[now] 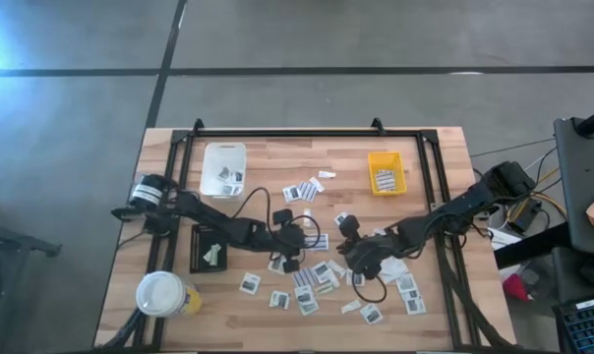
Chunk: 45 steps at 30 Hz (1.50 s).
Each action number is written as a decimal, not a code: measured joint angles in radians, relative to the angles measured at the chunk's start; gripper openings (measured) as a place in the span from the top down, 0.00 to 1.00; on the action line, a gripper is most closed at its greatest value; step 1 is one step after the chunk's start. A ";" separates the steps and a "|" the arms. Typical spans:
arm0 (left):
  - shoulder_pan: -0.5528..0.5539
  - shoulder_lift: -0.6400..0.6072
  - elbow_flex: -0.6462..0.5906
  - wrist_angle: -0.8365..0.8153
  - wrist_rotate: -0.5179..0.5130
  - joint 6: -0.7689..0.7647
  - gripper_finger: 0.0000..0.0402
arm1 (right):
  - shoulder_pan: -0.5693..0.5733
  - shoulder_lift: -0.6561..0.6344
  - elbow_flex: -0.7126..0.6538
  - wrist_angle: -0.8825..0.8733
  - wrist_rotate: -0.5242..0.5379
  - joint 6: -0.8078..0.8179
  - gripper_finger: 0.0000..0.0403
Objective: Pick & Place First Aid Supplies
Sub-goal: Put the blue bandage pack into the yellow bin
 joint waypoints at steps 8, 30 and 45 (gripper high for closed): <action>0.008 0.033 -0.002 -0.001 -0.004 -0.018 0.74 | 0.000 0.000 0.000 0.002 -0.003 -0.018 0.86; 0.045 0.046 -0.002 -0.032 0.019 -0.081 0.96 | -0.006 0.118 -0.014 0.029 -0.020 0.029 0.86; 0.049 0.043 -0.002 -0.085 0.038 -0.163 1.00 | -0.004 0.252 0.072 0.028 0.117 -0.075 0.86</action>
